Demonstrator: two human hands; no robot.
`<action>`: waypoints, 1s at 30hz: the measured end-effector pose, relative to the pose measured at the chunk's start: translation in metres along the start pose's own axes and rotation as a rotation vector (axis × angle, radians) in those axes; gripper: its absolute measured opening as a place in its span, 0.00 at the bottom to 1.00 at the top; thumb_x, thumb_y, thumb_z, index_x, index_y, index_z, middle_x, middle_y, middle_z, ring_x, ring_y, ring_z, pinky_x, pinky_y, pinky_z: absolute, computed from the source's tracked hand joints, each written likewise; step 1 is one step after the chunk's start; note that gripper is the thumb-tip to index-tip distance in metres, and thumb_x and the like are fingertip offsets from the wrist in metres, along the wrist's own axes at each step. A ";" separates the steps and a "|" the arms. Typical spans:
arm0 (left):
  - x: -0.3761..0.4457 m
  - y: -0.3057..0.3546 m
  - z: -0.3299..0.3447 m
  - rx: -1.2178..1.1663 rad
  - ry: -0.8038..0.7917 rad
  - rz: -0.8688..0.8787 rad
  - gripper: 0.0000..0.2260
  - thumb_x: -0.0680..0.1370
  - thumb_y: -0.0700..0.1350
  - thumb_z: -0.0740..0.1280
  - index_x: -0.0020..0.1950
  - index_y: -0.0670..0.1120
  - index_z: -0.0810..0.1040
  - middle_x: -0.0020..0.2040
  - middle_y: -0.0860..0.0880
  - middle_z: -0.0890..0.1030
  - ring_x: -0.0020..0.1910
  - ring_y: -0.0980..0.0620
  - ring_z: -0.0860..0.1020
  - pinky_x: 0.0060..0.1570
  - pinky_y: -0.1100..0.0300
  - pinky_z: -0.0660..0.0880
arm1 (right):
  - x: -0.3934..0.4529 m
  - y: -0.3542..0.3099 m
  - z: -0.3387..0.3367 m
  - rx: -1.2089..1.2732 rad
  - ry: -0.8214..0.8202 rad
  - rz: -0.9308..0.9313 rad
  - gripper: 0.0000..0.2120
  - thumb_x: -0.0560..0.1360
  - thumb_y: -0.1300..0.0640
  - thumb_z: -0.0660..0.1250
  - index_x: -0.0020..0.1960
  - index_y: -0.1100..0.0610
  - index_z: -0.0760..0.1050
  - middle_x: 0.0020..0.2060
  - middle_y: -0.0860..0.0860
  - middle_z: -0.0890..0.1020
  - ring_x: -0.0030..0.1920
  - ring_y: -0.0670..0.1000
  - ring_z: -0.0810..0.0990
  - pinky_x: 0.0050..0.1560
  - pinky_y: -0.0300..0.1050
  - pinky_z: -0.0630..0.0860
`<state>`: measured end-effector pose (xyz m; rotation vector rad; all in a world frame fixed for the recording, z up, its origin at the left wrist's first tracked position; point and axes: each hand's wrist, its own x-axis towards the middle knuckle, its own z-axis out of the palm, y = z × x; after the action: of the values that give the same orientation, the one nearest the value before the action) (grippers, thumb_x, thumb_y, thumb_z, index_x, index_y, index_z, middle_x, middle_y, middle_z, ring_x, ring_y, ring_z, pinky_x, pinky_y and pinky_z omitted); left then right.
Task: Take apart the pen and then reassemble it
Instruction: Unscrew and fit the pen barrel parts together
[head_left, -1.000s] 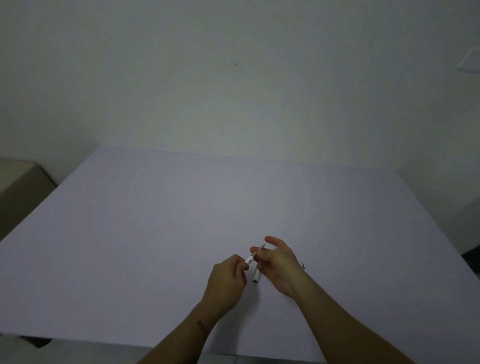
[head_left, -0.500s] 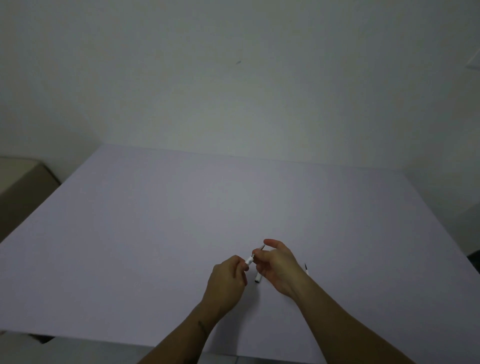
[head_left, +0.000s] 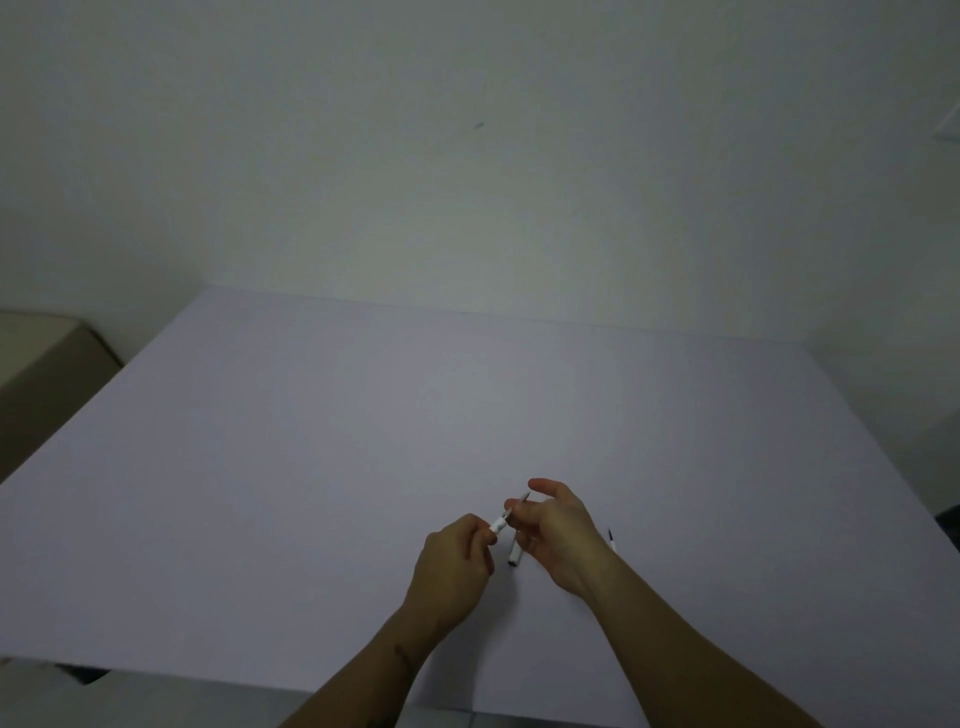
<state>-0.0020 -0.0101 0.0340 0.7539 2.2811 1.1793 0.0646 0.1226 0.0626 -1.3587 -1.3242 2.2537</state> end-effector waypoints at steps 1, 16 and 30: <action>0.000 -0.001 0.000 -0.004 0.001 -0.001 0.11 0.82 0.43 0.58 0.44 0.47 0.79 0.36 0.47 0.82 0.30 0.55 0.74 0.34 0.60 0.74 | 0.000 0.001 0.001 -0.002 -0.005 0.005 0.22 0.73 0.72 0.67 0.63 0.56 0.72 0.47 0.62 0.84 0.48 0.58 0.82 0.59 0.59 0.77; -0.007 0.002 -0.008 -0.222 -0.168 -0.080 0.17 0.83 0.44 0.54 0.42 0.48 0.80 0.30 0.51 0.81 0.30 0.57 0.76 0.34 0.64 0.75 | -0.007 0.002 -0.005 -0.004 -0.038 -0.052 0.20 0.75 0.74 0.61 0.61 0.55 0.73 0.49 0.59 0.85 0.50 0.56 0.83 0.49 0.48 0.79; -0.013 -0.002 -0.007 -0.208 -0.089 -0.121 0.15 0.82 0.43 0.56 0.44 0.44 0.81 0.34 0.47 0.83 0.30 0.54 0.74 0.35 0.61 0.73 | -0.004 0.007 0.002 -0.028 -0.003 -0.020 0.21 0.73 0.74 0.64 0.62 0.56 0.72 0.49 0.60 0.85 0.48 0.56 0.83 0.50 0.51 0.78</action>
<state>0.0029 -0.0240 0.0383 0.5702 2.0619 1.2749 0.0669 0.1156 0.0602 -1.3456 -1.3690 2.2338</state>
